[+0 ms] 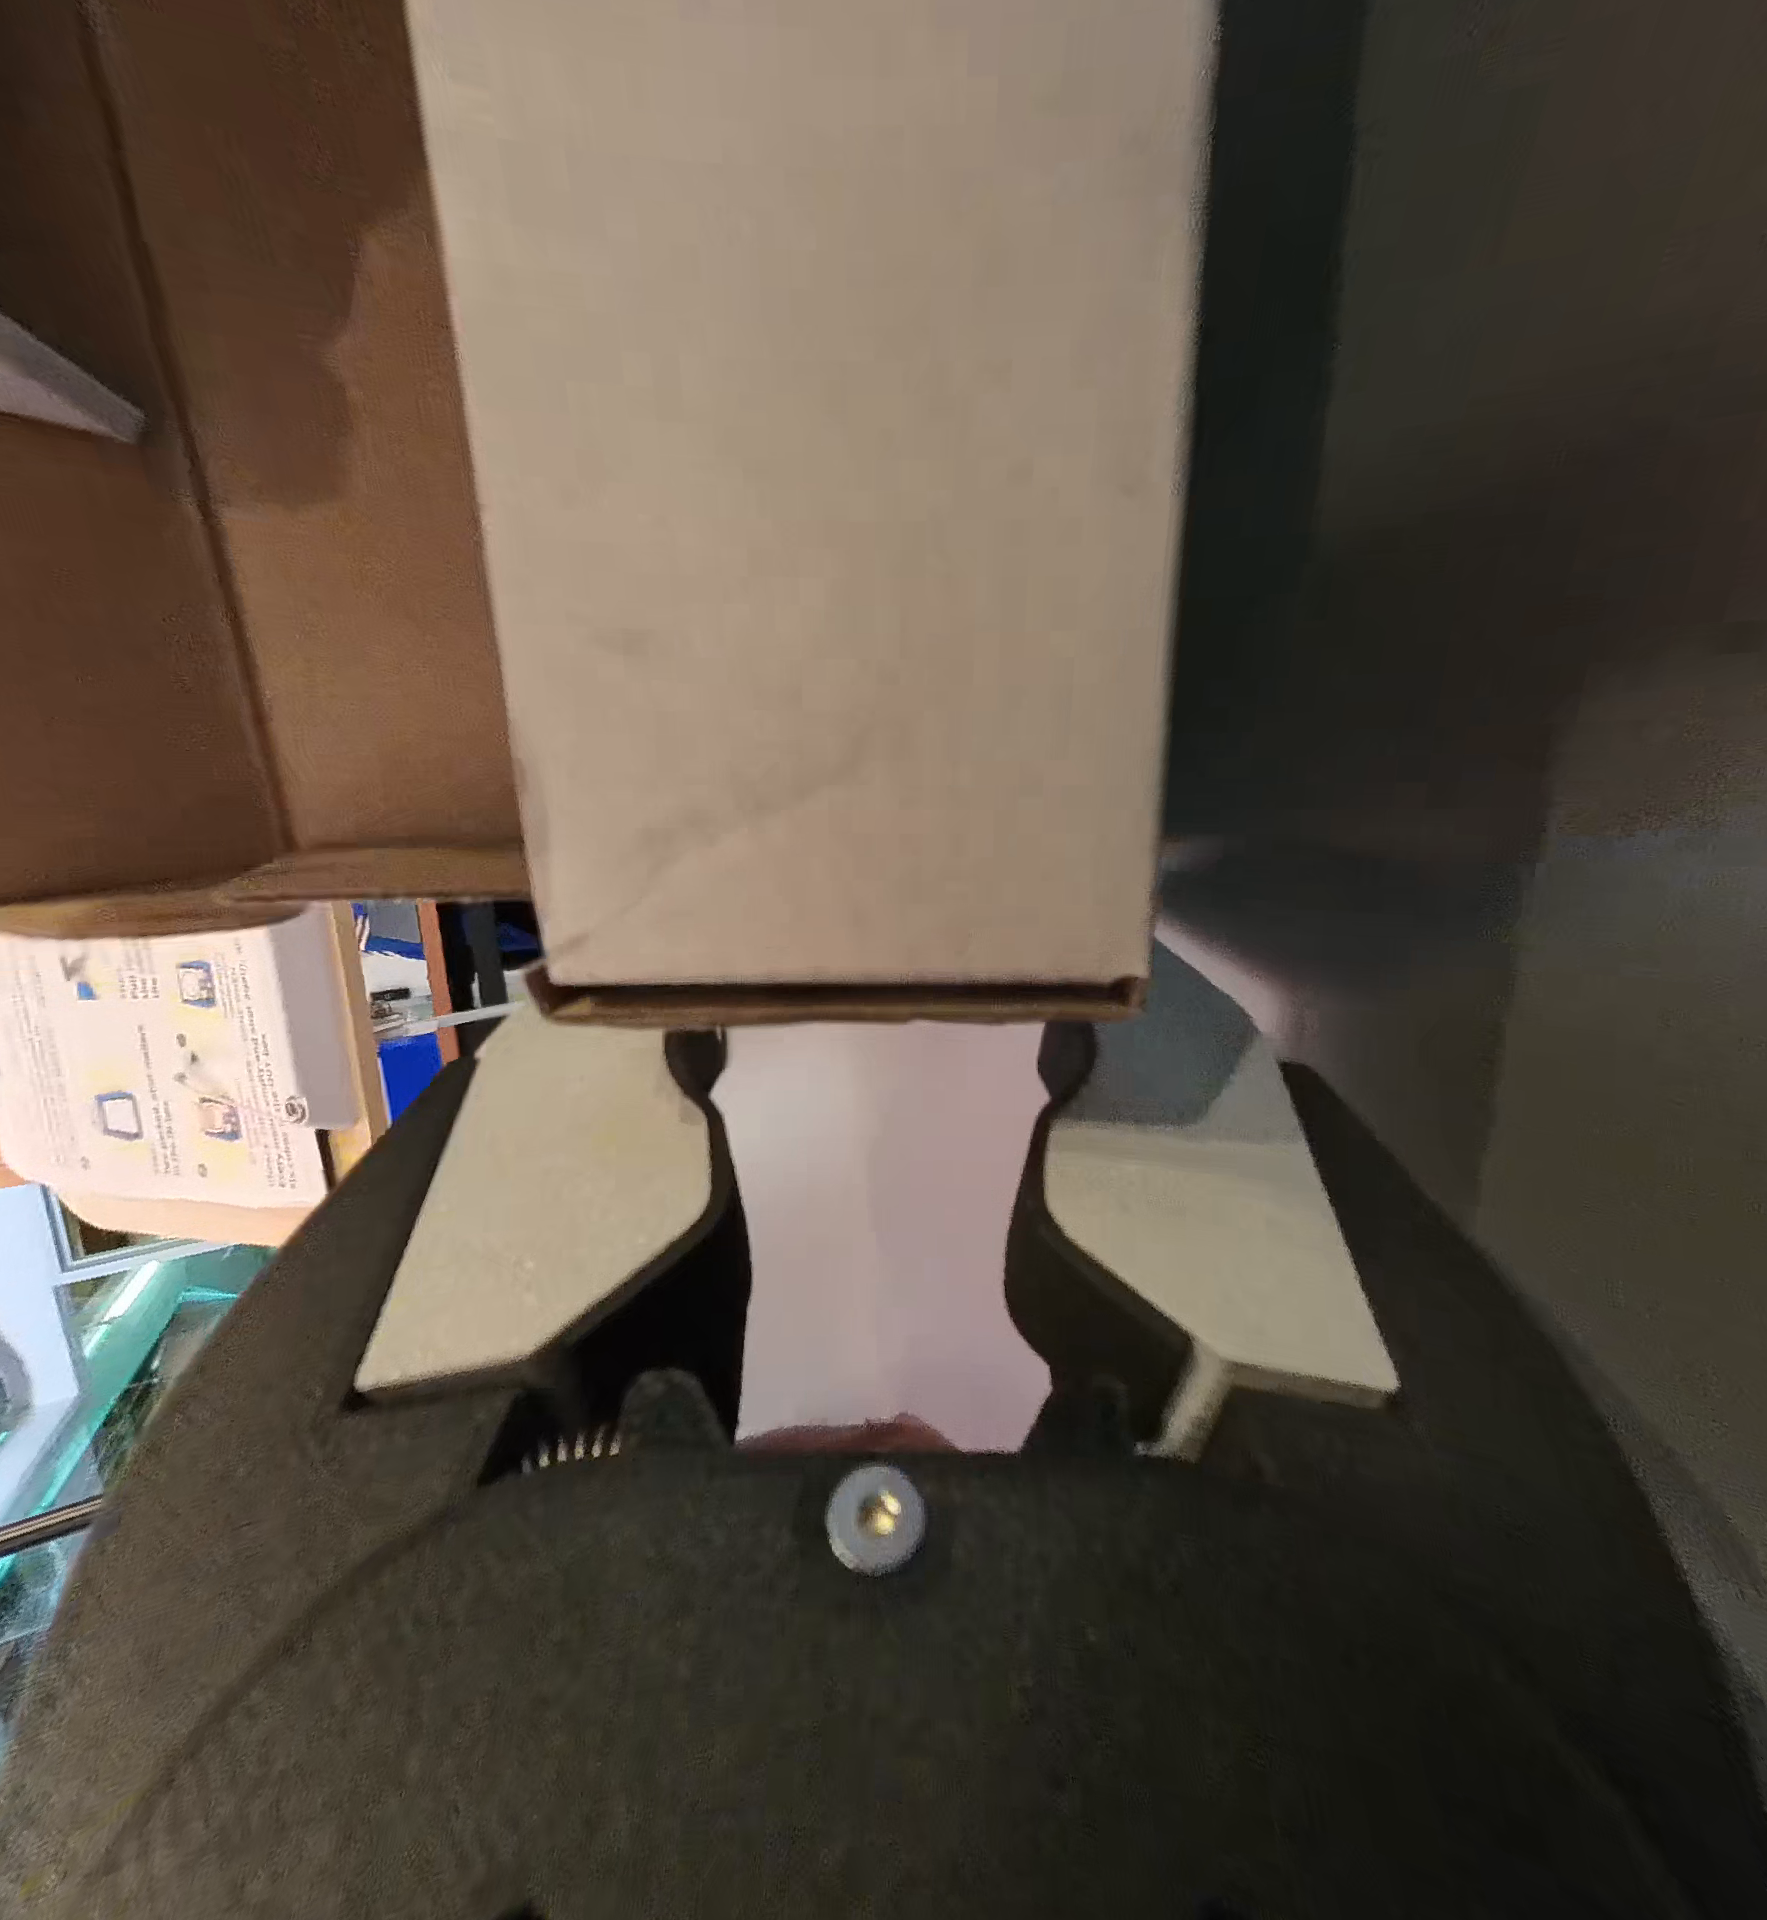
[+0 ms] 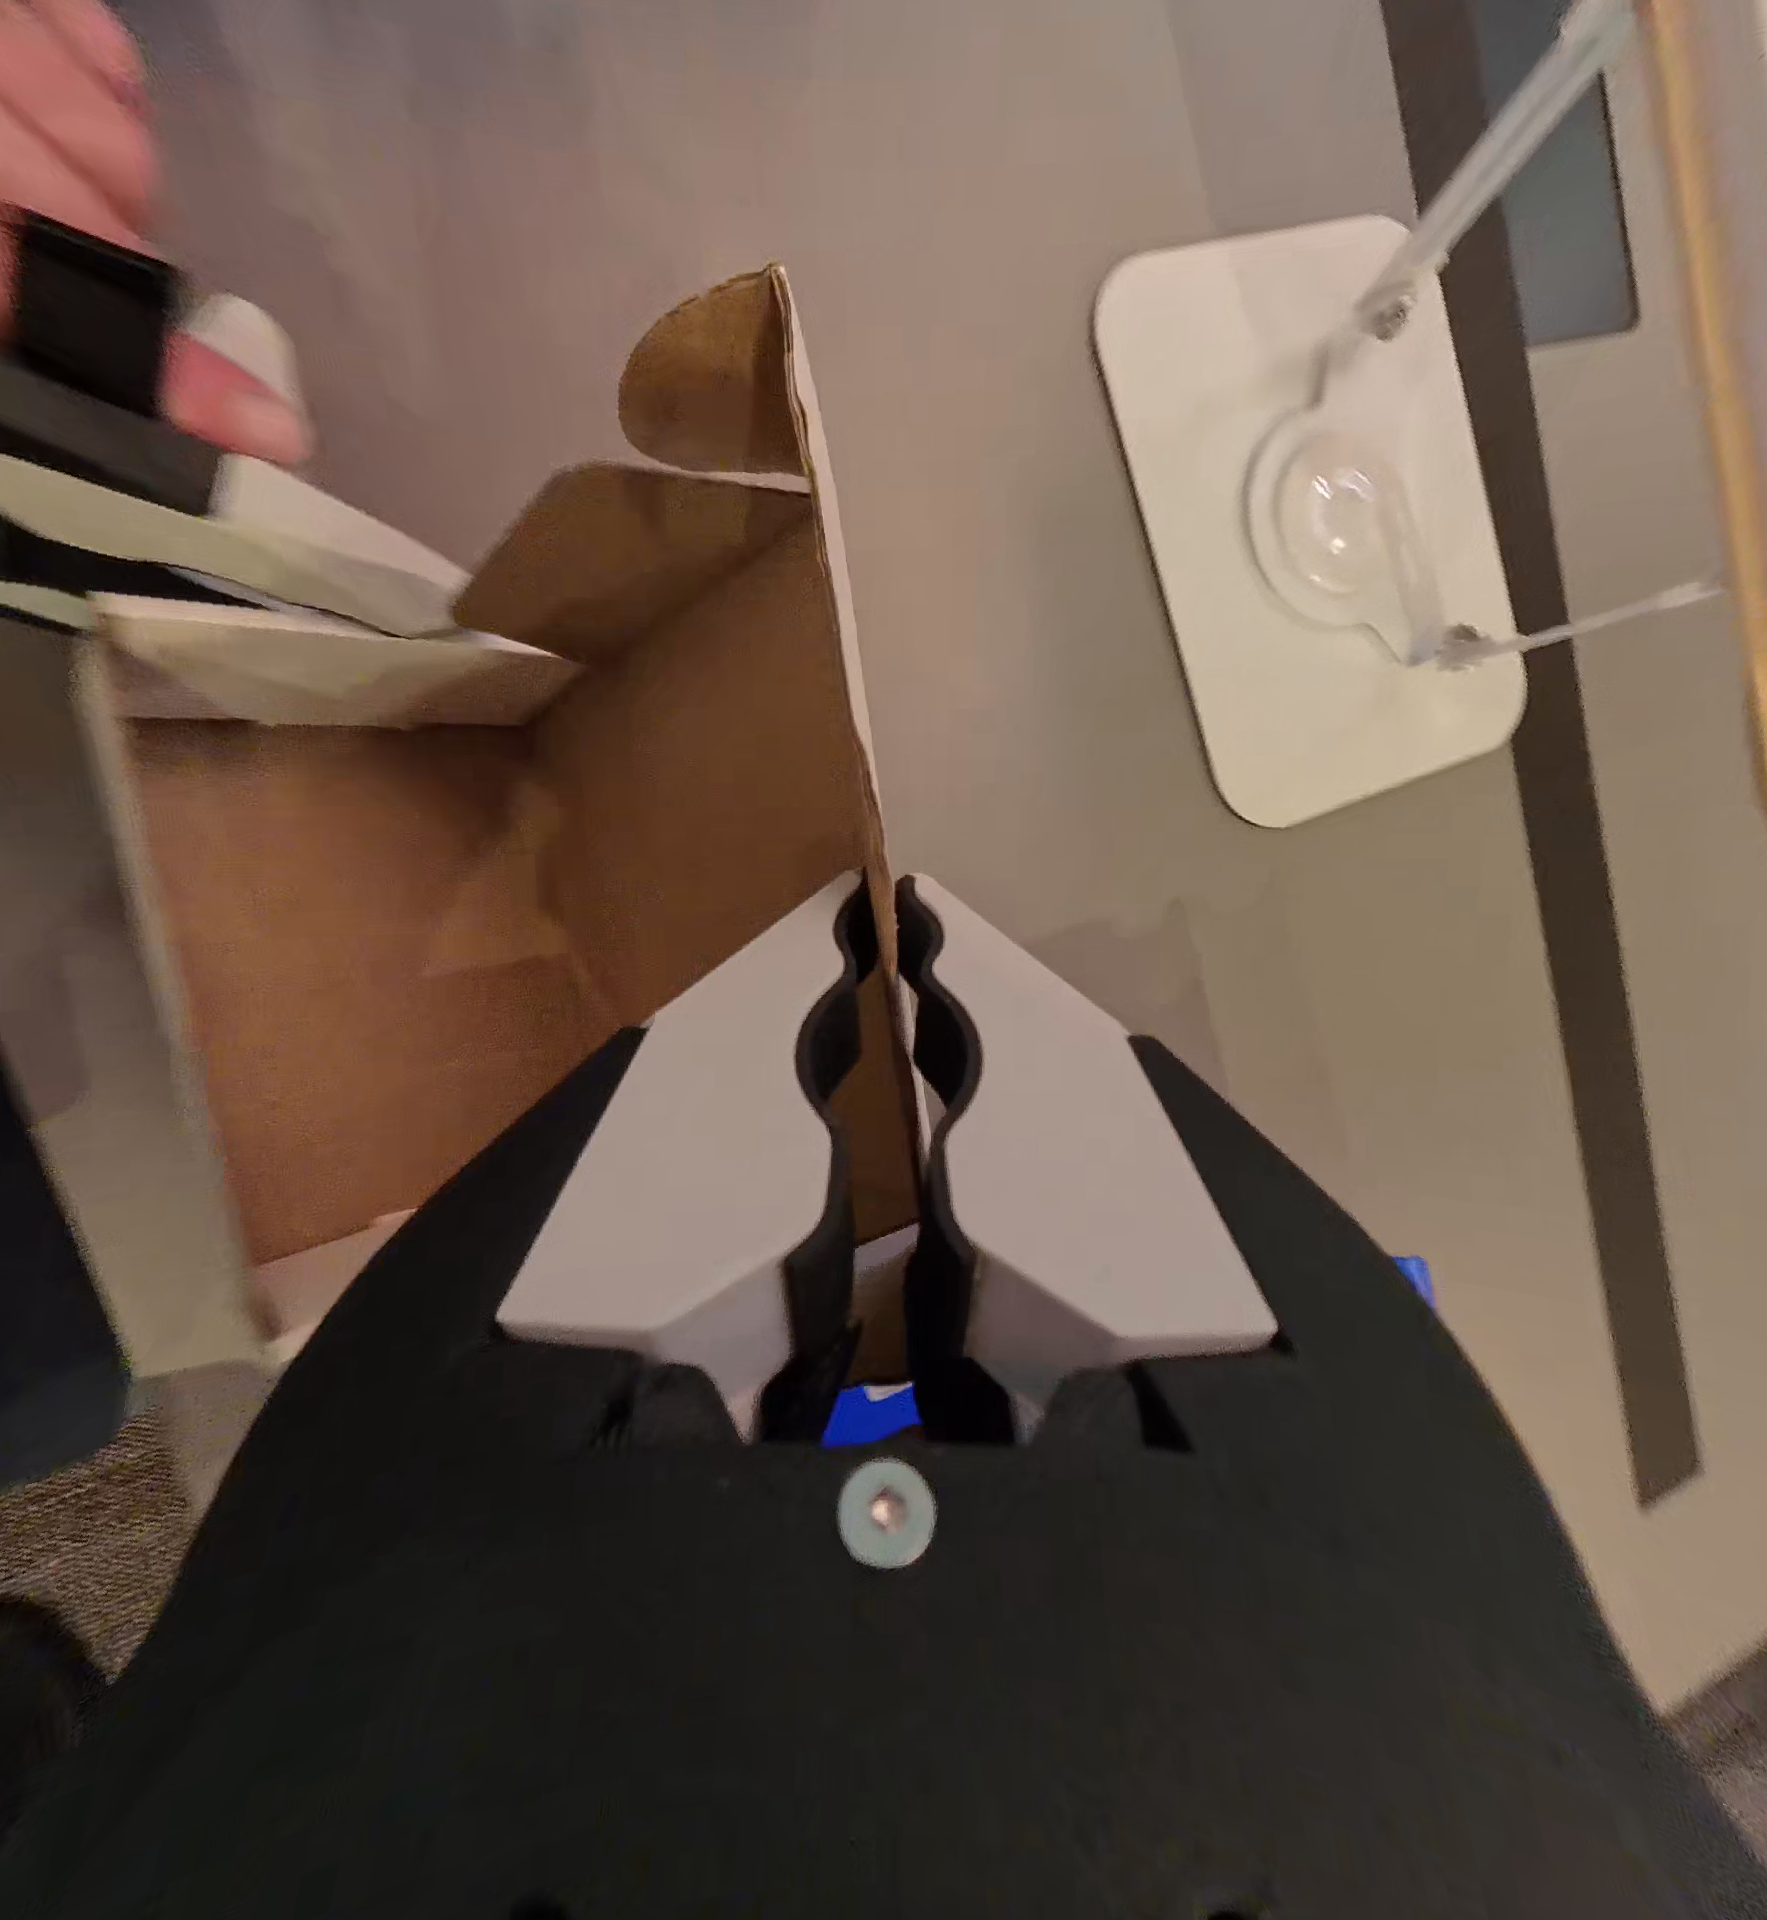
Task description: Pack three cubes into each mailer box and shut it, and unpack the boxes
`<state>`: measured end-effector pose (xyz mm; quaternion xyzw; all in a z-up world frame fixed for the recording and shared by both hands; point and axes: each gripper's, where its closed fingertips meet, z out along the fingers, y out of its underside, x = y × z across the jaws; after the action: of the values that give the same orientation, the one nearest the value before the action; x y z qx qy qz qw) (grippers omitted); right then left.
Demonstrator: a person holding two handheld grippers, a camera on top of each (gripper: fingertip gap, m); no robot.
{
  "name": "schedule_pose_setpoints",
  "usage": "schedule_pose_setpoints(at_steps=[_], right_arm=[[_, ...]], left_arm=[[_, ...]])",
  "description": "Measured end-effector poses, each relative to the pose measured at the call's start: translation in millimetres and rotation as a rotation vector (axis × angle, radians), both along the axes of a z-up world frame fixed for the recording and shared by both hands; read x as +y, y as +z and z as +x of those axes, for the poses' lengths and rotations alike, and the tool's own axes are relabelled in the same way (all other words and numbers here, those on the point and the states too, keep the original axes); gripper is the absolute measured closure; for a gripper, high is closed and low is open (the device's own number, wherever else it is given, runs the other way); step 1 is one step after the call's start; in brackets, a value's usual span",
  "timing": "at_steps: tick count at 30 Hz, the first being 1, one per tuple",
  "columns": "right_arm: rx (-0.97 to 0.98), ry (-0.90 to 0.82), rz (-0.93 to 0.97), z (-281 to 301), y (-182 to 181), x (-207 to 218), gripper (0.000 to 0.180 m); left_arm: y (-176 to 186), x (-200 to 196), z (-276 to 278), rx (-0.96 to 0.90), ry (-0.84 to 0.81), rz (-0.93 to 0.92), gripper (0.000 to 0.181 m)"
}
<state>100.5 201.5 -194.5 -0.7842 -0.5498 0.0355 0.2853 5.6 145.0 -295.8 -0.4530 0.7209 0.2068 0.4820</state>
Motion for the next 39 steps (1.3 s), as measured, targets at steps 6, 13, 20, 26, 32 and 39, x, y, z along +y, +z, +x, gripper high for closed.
schedule_pose_setpoints(at_steps=[6,13,20,26,32,39], right_arm=[[-0.163,-0.068,0.048,7.9,-38.9,36.9,0.178],[-0.214,-0.103,-0.020,17.8,-79.1,39.7,0.177],[-0.294,-0.080,-0.139,20.6,-118.5,36.7,0.166],[-0.352,-0.057,-0.173,12.6,-133.1,32.4,0.166],[-0.329,-0.044,-0.139,4.3,-131.8,30.4,0.178],[-0.332,-0.041,0.019,3.0,-107.4,31.0,0.178]], left_arm=[[2.6,-11.6,-0.1,0.040,-0.036,0.030,0.147],[1.2,-17.2,1.1,0.073,-0.039,0.014,0.147],[-0.9,-21.7,0.5,0.084,-0.024,-0.042,0.144],[-18.6,-30.5,-5.4,0.140,-0.004,-0.181,0.167],[-20.3,-28.5,-5.8,0.122,0.024,-0.201,0.161],[10.4,-19.9,-24.2,-0.060,0.119,-0.393,0.137]])
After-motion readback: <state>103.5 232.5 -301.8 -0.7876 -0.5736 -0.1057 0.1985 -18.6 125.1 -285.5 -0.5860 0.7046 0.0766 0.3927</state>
